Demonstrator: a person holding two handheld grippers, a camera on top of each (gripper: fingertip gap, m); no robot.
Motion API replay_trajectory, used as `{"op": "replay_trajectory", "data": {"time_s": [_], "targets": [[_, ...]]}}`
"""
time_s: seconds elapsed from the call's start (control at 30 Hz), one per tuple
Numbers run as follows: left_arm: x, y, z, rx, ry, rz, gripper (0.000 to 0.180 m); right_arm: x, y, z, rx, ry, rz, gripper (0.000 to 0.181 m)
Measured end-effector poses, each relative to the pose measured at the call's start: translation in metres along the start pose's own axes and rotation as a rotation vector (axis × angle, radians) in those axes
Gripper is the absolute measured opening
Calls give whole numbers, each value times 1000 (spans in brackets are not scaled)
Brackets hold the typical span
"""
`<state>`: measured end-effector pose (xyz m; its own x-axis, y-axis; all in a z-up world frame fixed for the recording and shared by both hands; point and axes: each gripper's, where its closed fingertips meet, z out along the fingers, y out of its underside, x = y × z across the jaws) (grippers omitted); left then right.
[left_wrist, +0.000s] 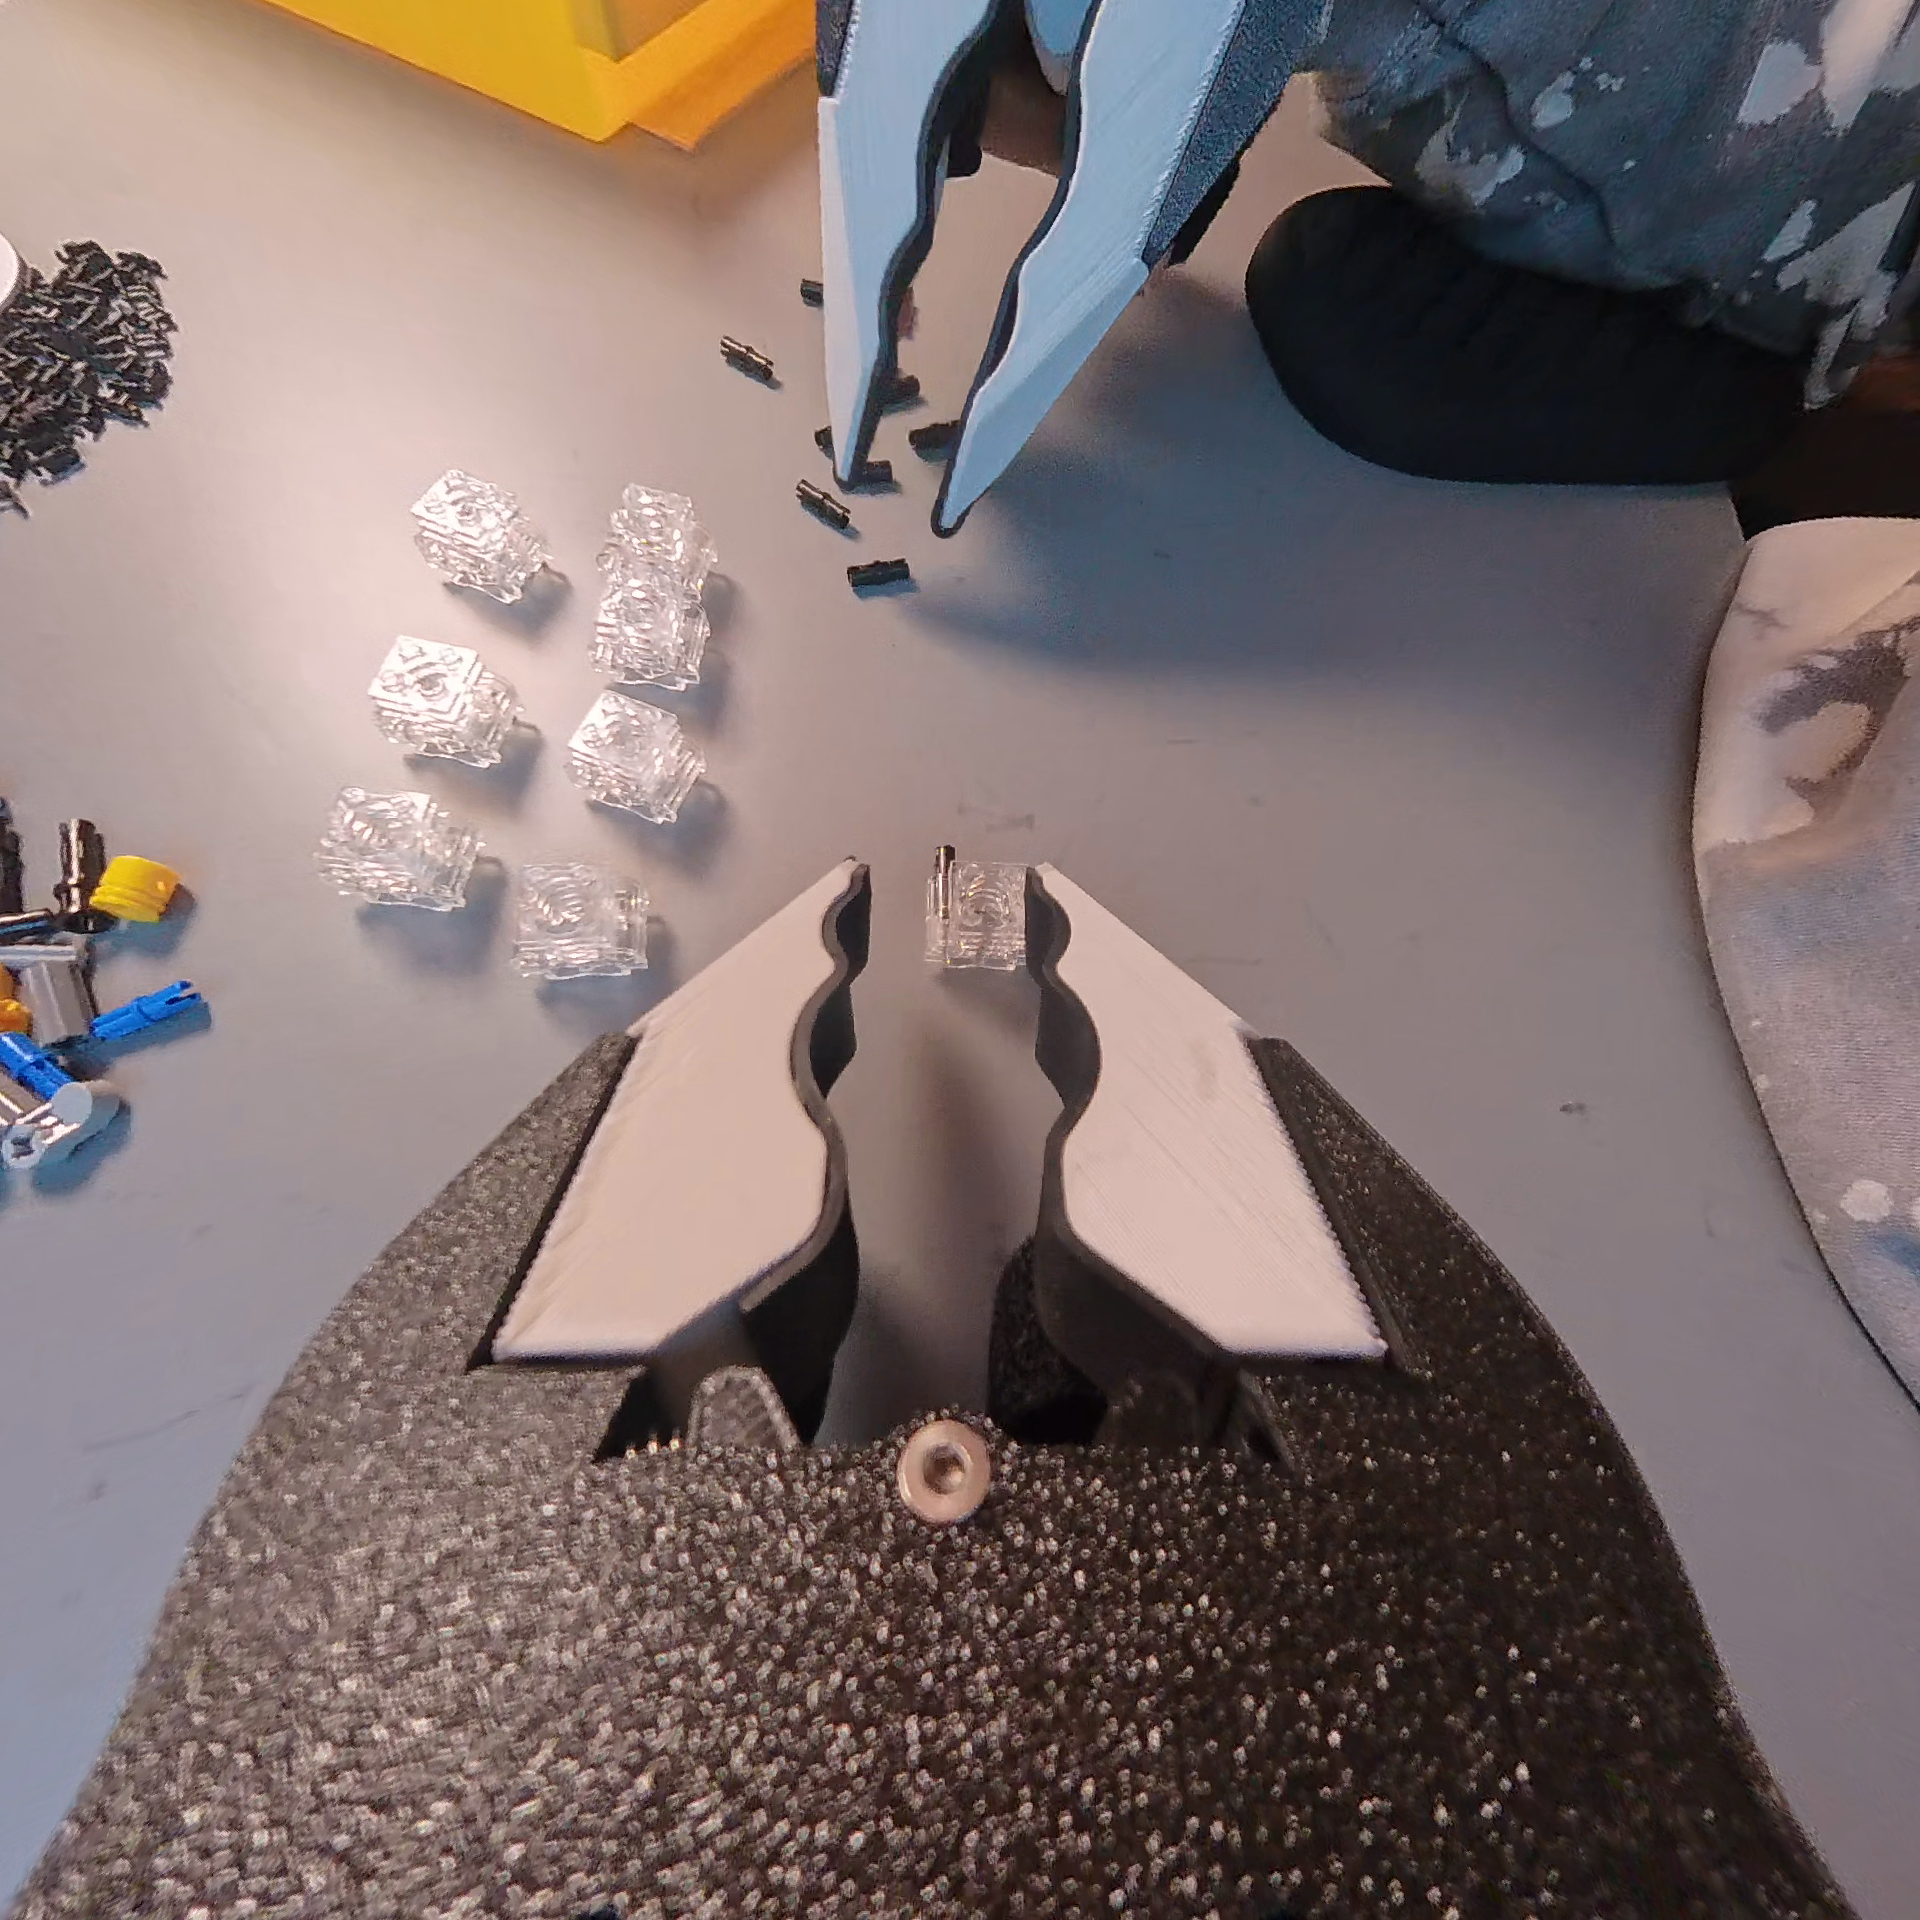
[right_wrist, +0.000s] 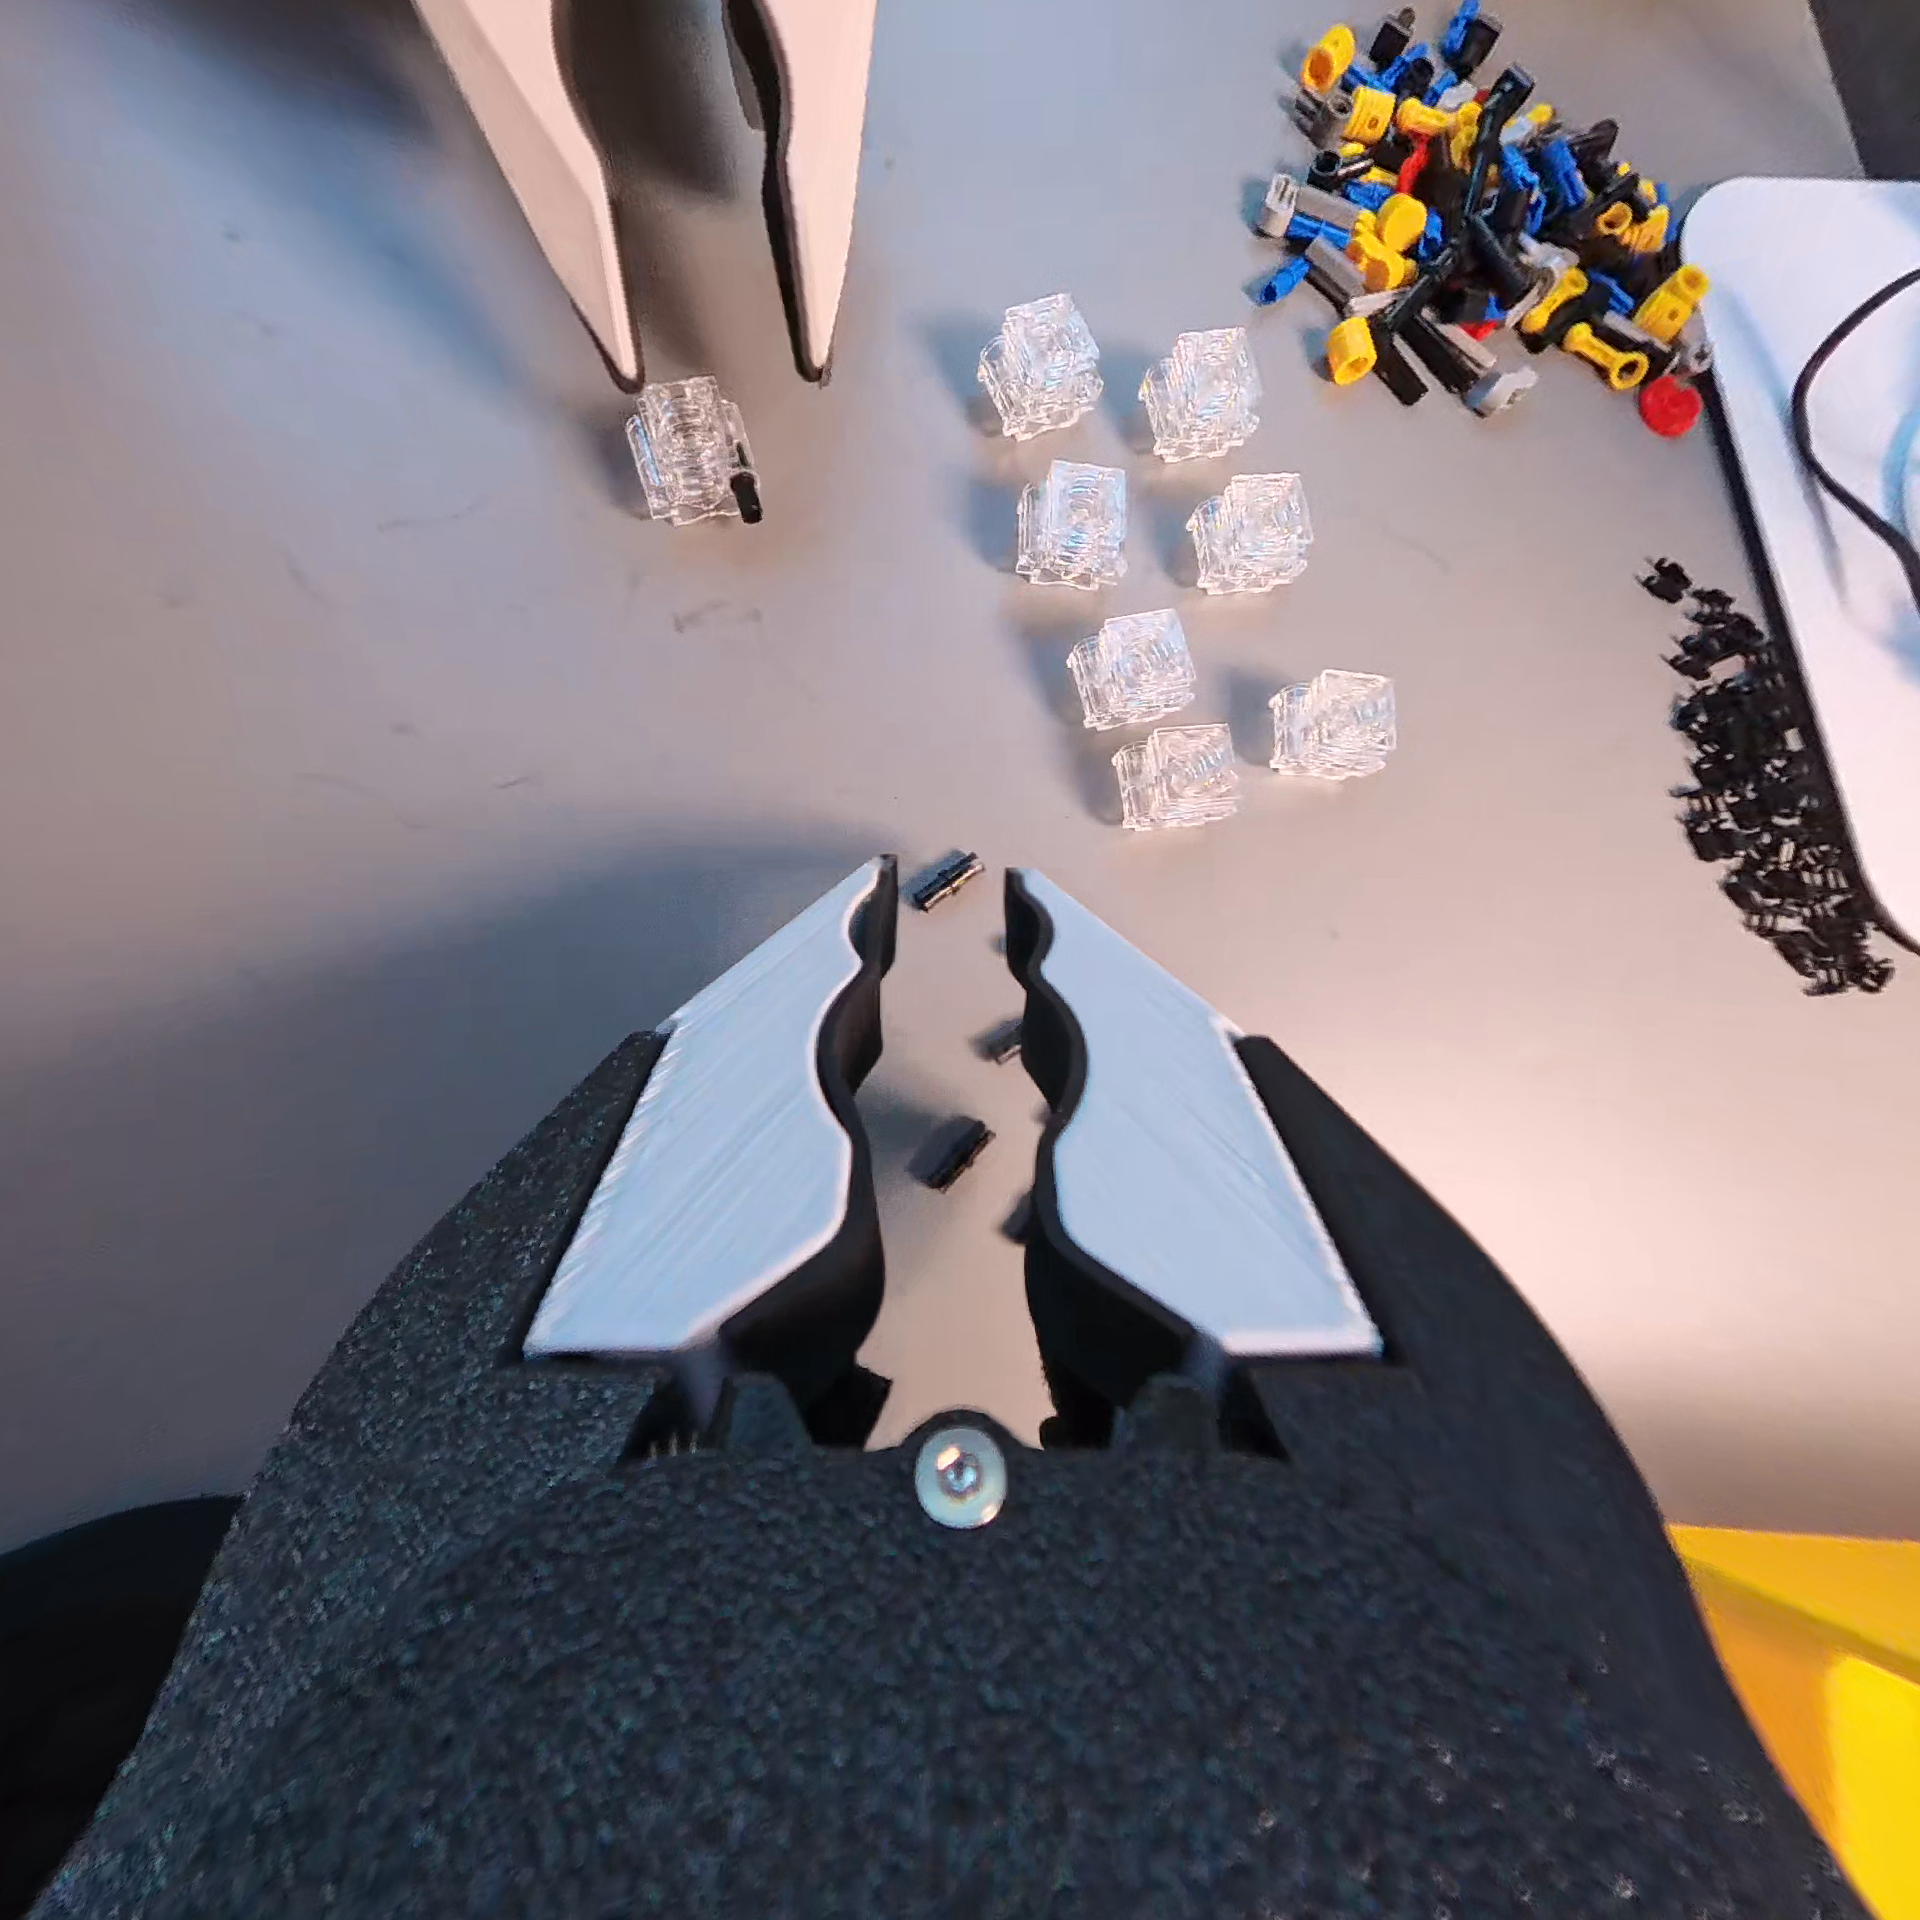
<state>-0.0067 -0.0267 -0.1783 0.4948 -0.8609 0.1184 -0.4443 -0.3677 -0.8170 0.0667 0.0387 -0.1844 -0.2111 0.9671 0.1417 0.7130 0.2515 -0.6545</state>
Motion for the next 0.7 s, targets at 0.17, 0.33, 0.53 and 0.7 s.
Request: {"op": "replay_trajectory", "data": {"time_s": [0.17,0.33,0.53,0.7], "targets": [[-1,-1,1,5,-15,13,27,-6,8,15,-49,-45,66,5],[-2,-13,-3,88,-7,-5,24,-6,-7,19,-3,-9,1,0],[0,-30,-6,184,14,-30,21,-31,-71,24,235,34,-199,0],[-14,-21,-8,131,-73,-1,13,-33,-70,36,178,88,-265,0]]}}
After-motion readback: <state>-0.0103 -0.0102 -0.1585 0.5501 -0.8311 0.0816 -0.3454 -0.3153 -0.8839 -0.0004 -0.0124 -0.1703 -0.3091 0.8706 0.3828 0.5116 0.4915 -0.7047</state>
